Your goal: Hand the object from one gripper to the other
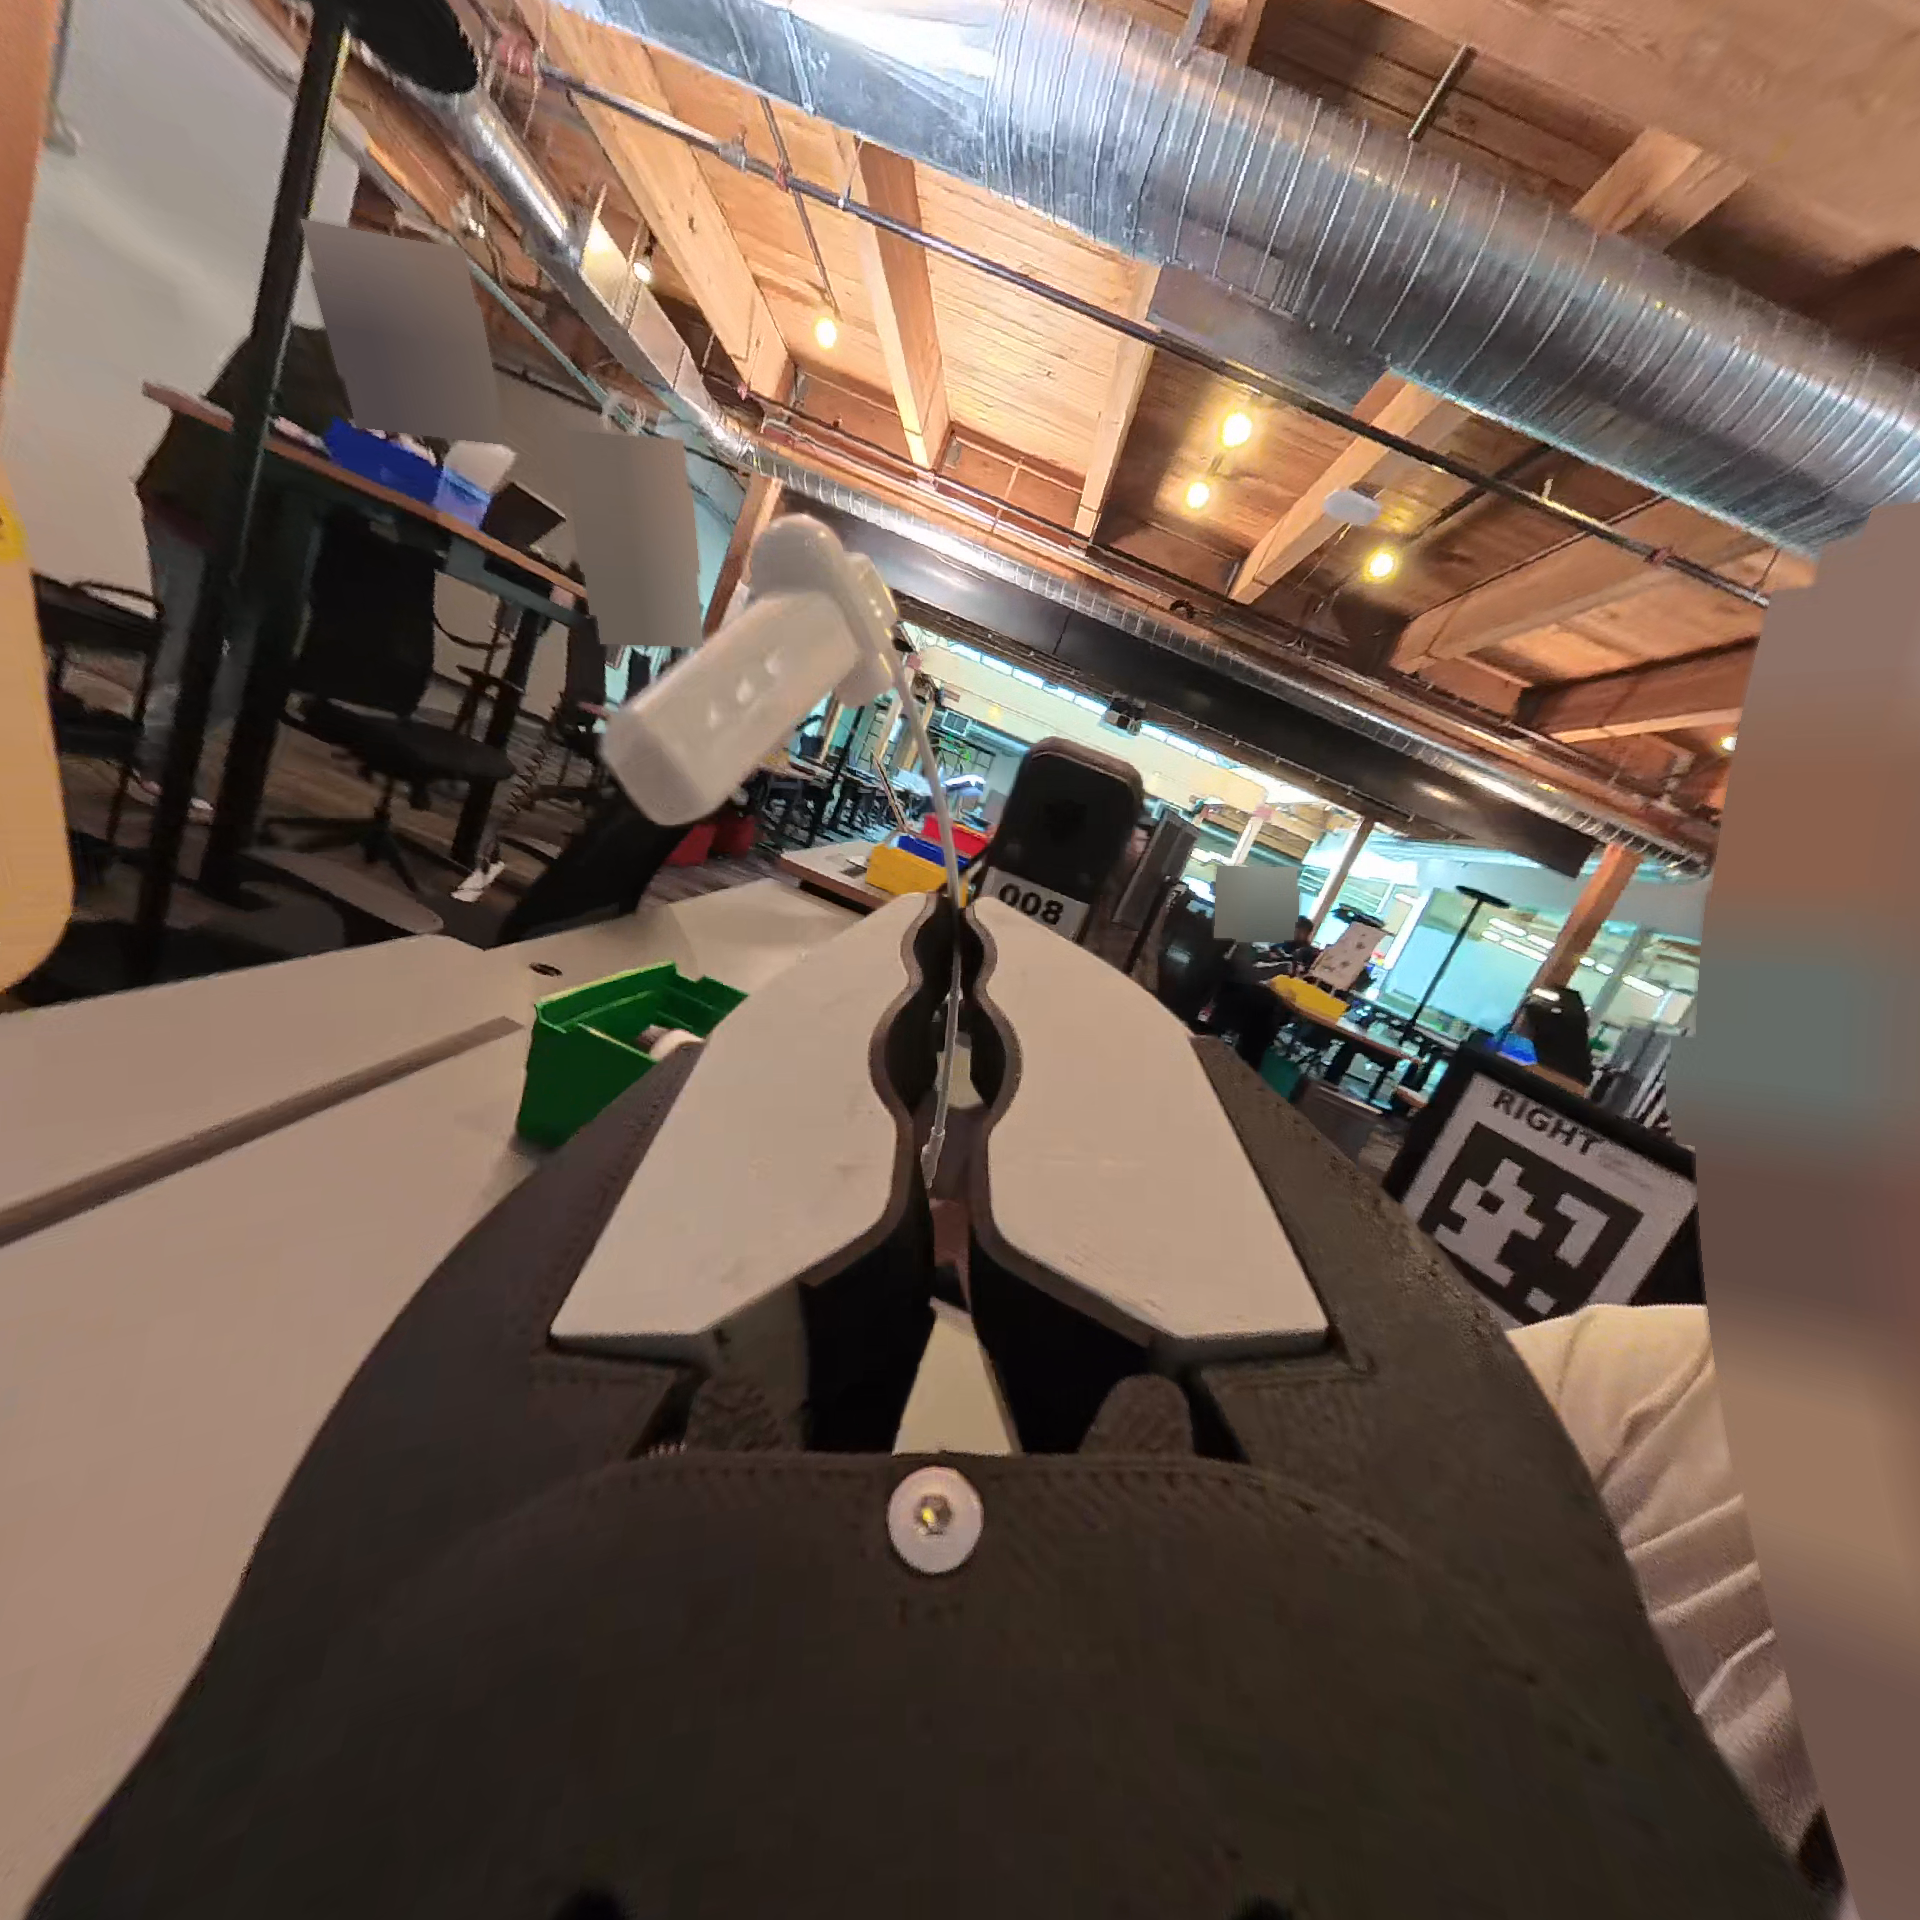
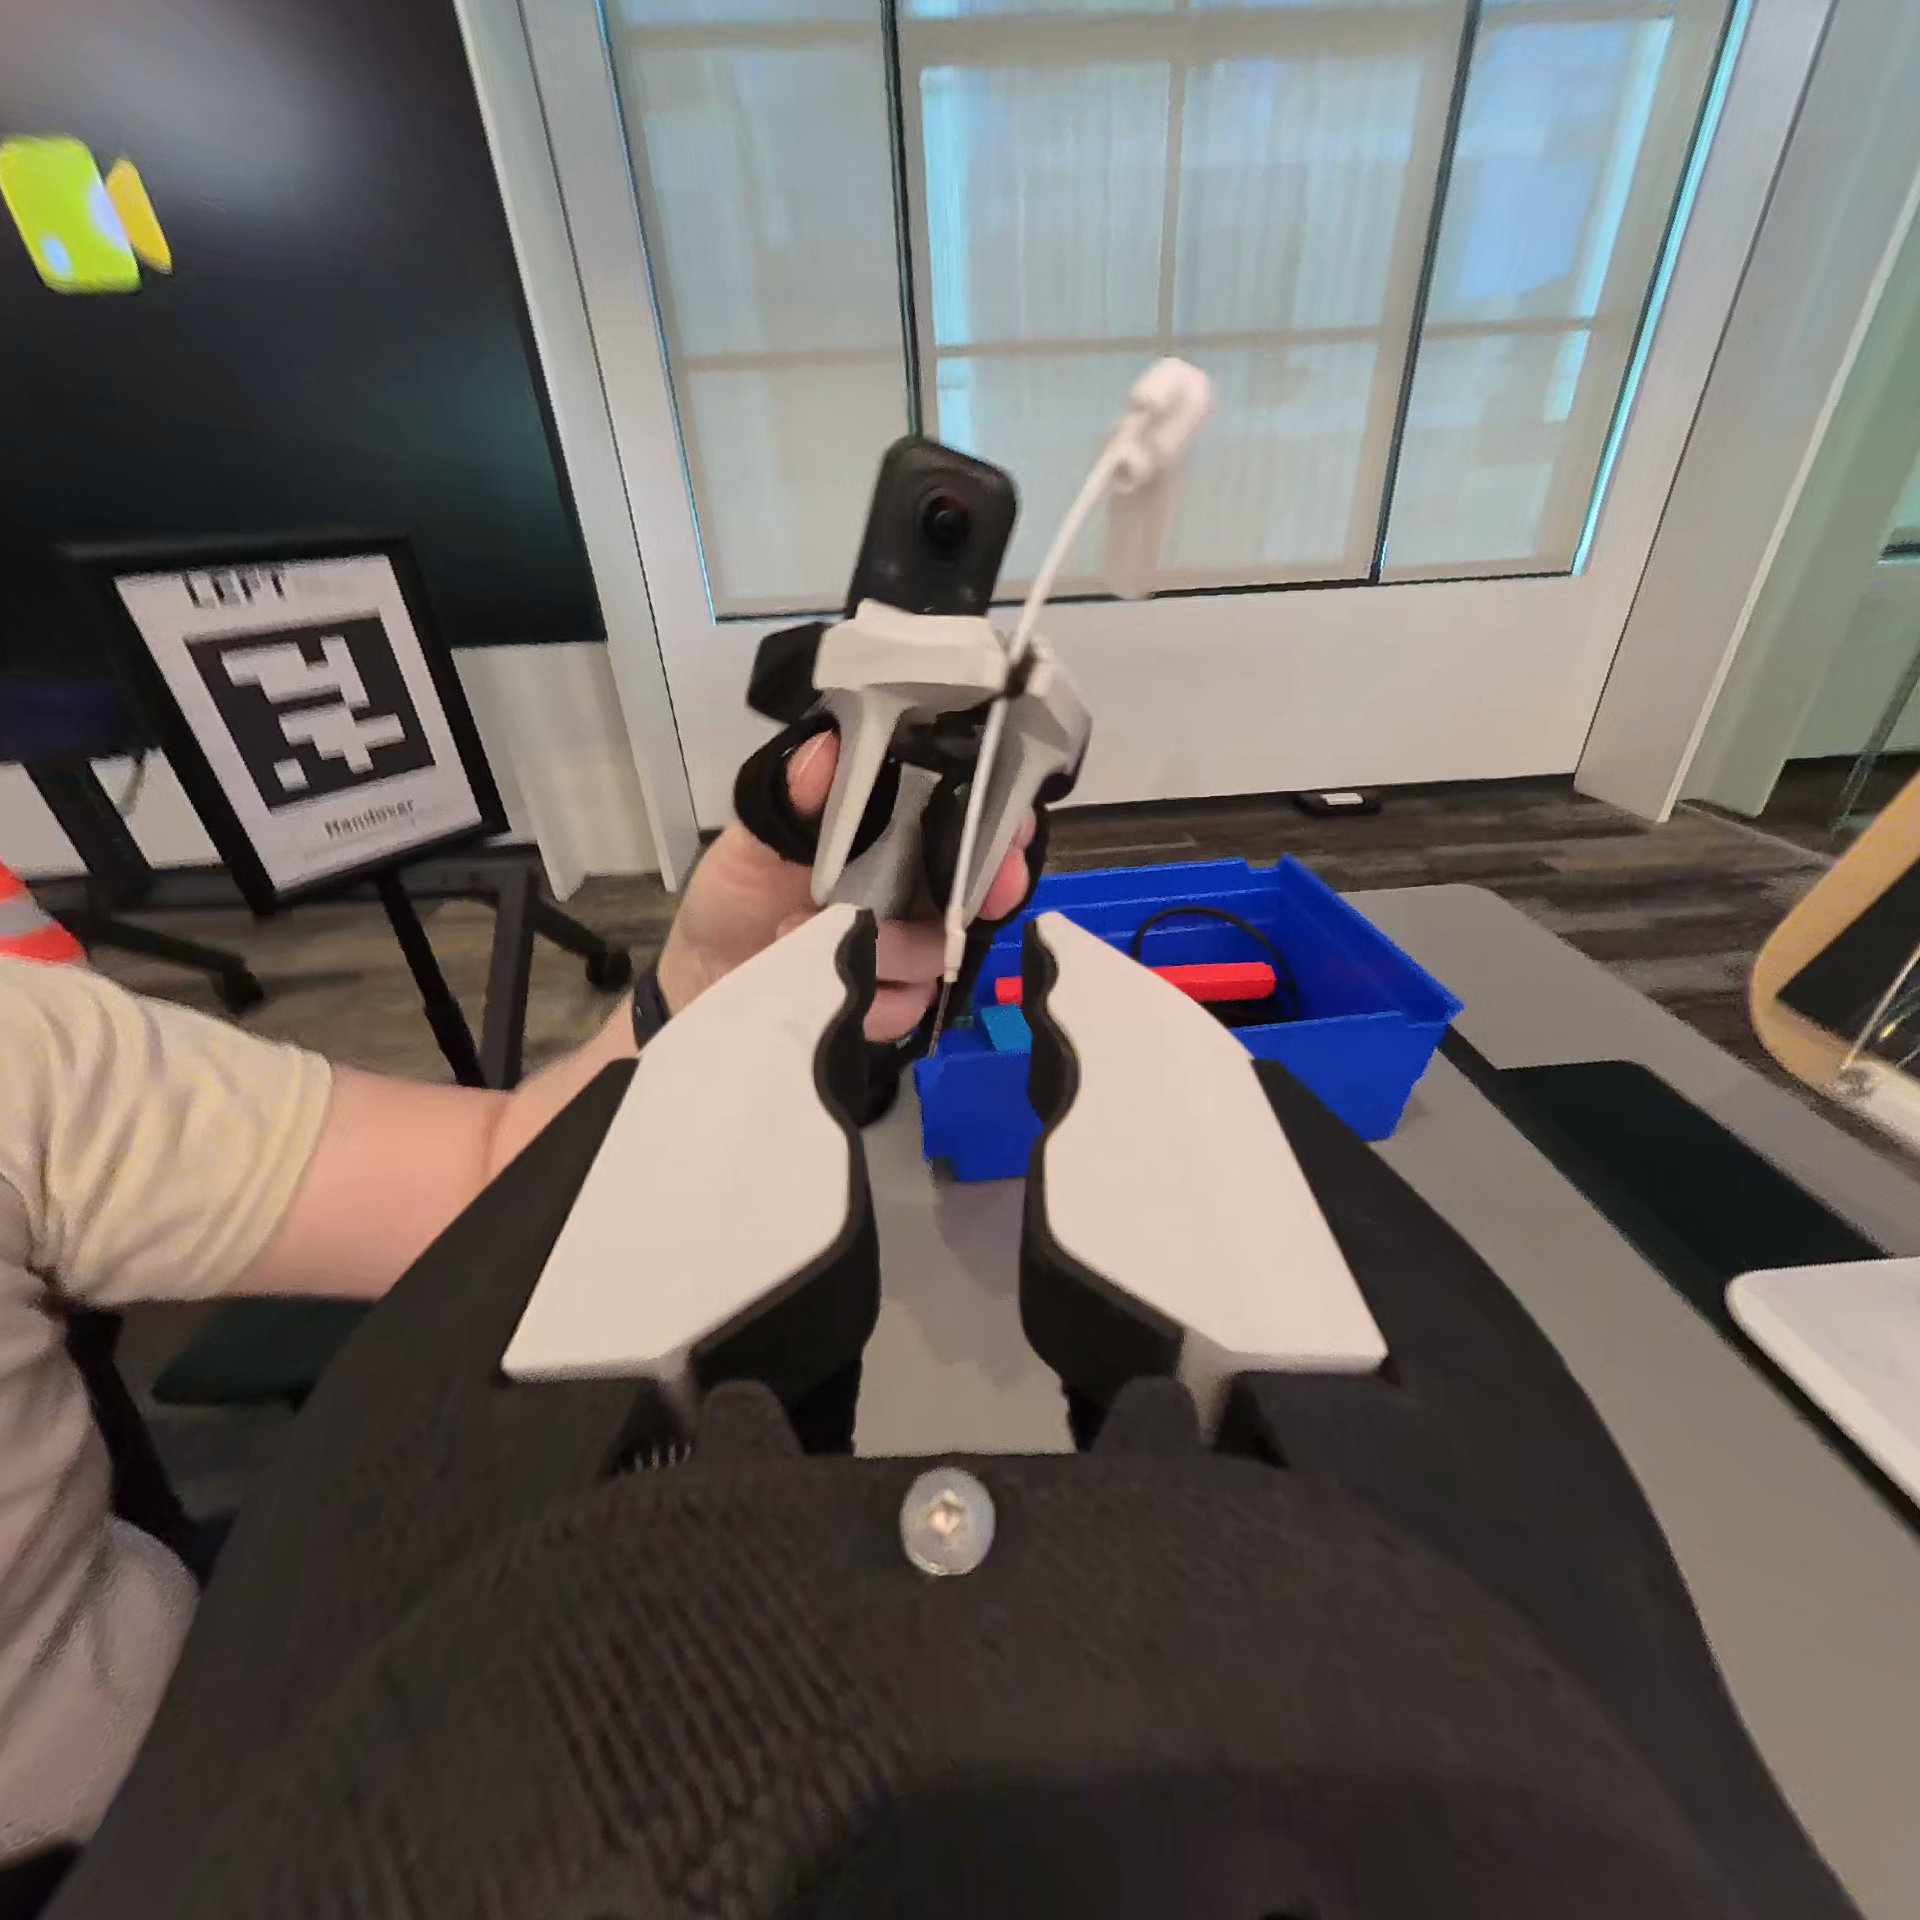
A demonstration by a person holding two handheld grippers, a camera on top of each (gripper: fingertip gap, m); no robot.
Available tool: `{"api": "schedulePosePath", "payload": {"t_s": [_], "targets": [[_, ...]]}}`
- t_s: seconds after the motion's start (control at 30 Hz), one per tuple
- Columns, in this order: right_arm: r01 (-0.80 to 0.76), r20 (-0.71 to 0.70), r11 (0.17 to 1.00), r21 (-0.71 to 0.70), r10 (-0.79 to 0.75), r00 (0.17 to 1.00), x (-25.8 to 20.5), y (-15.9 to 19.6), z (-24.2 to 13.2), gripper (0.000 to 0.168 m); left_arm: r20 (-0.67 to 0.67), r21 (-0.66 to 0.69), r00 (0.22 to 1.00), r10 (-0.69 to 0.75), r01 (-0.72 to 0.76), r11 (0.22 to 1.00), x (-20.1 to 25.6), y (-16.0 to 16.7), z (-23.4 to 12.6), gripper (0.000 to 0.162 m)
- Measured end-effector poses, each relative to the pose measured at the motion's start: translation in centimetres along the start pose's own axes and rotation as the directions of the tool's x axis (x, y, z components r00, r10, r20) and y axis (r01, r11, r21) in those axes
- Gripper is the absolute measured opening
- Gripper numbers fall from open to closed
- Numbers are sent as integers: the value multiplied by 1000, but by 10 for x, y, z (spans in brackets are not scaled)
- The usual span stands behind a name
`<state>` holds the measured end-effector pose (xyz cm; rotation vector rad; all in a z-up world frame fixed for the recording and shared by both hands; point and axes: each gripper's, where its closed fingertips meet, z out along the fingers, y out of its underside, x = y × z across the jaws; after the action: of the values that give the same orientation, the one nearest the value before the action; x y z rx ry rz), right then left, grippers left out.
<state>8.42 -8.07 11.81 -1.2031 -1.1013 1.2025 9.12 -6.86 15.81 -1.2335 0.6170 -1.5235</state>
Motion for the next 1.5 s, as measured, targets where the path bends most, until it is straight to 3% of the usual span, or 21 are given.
{"api": "schedulePosePath", "payload": {"t_s": [0.1, 0.17, 0.2, 0.27, 0.3, 0.33, 0.4, 0.53, 0.77, 0.87, 0.93, 1.0, 1.07, 1.13, 1.2, 1.27, 1.33, 1.43, 1.47, 1.5], "targets": [[286, -103, 958, -22, -286, 953, 5, -2, -8, 28, 23, -7, 997, -75, 76, 997, -11, 2, -2, 1], [546, -171, 834, -74, -550, 817, 1, -4, -15, 29, 54, -20, 990, -127, 128, 992, -20, 7, -3, 1], [687, -207, 715, -130, -697, 686, 0, -3, -19, 28, 45, -35, 985, -166, 168, 985, -22, 10, -2, 1], [882, -294, 361, -304, -916, 273, 8, -5, -28, 27, 18, -57, 967, -255, 256, 965, -24, 17, -1, 1], [898, -284, 193, -394, -955, 81, 13, -4, -30, 27, 0, -69, 956, -293, 292, 954, -24, 19, 0, 1], [881, -262, 109, -461, -965, -18, 20, -1, -29, 26, -7, -73, 947, -322, 320, 945, -25, 22, 1, 0], [864, -256, 97, -494, -966, -39, 28, 7, -21, 37, -13, -85, 935, -353, 351, 933, -26, 27, 4, 0], [879, -230, -4, -476, -965, -129, 19, 15, -7, 33, -12, -96, 921, -388, 385, 918, -29, 34, 9, 0], [873, -235, -57, -484, -953, -193, 12, 14, -3, 3, 10, -88, 910, -415, 414, 906, -35, 37, 9, 0], [885, -266, 24, -465, -957, -114, 10, 9, -6, 2, 15, -97, 917, -400, 399, 912, -35, 38, 10, 2], [892, -323, 160, -423, -946, 17, 10, 1, -11, 2, 48, -145, 937, -346, 349, 926, -36, 41, 9, 14], [866, -401, 346, -362, -896, 191, 14, -12, -21, 2, 95, -214, 960, -263, 278, 936, -37, 45, 5, 26], [787, -462, 566, -245, -782, 418, 19, -25, -31, 2, 134, -231, 980, -150, 178, 956, -39, 41, 1, 35], [622, -451, 771, -133, -606, 655, 25, -29, -38, 2, 164, -249, 986, -15, 57, 967, -40, 35, -5, 33], [400, -374, 914, -73, -396, 838, 30, -25, -41, 2, 142, -269, 985, 99, -58, 961, -31, 31, -6, 32], [167, -251, 985, -38, -171, 953, 25, -18, -40, 2, 113, -291, 968, 224, -183, 939, -22, 30, -4, 33], [2, -144, 1000, -5, -3, 990, 18, -16, -40, 2, 99, -341, 906, 413, -359, 869, -17, 35, 0, 33], [-61, -98, 998, -8, 60, 993, 16, -14, -40, 2, 106, -424, 773, 626, -534, 731, -16, 48, 4, 31], [-63, -102, 998, -30, 59, 993, 16, -11, -39, 2, 129, -450, 749, 650, -540, 711, -18, 50, 4, 17], [-61, -97, 997, -50, 56, 994, 15, -8, -38, 2, 138, -476, 747, 650, -525, 705, -19, 54, 5, 12]]}}
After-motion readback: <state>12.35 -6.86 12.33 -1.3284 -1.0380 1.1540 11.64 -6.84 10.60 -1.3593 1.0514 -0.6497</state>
